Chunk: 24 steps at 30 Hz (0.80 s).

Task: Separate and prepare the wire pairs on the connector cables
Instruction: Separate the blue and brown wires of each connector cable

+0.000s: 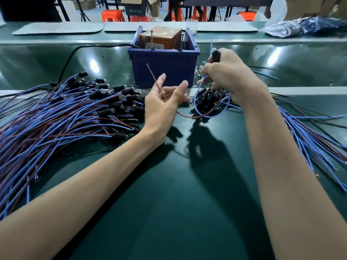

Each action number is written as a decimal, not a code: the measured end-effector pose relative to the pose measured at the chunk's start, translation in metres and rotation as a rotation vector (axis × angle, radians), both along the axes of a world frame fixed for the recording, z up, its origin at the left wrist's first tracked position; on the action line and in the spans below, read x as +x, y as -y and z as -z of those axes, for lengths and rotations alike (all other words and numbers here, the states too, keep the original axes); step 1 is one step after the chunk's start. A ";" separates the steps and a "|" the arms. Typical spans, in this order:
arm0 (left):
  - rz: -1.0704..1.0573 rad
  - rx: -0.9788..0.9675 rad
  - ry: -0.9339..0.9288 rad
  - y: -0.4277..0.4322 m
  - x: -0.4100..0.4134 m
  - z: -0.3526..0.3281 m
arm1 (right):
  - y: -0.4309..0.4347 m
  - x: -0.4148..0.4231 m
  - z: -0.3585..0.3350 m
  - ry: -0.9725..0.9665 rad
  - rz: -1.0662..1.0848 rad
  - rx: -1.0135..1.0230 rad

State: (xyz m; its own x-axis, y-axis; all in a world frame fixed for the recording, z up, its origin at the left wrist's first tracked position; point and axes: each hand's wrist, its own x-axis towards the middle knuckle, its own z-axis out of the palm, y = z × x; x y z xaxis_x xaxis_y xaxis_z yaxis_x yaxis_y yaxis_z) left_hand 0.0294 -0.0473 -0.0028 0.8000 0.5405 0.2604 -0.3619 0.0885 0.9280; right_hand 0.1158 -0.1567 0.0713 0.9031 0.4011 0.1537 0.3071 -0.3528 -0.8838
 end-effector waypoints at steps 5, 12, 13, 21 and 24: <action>0.145 0.067 -0.001 0.005 -0.006 -0.001 | -0.004 0.004 0.003 -0.012 0.150 0.115; 0.225 0.180 -0.065 0.010 -0.009 0.000 | -0.003 0.009 0.000 -0.154 0.264 0.379; 0.226 0.154 -0.065 0.009 -0.007 0.000 | -0.003 0.009 0.000 -0.163 0.258 0.383; -0.117 0.083 0.038 -0.001 -0.004 0.000 | -0.001 0.004 0.001 -0.152 0.200 0.316; -0.197 0.149 0.008 -0.002 -0.002 0.002 | -0.002 0.002 0.002 -0.175 0.126 0.292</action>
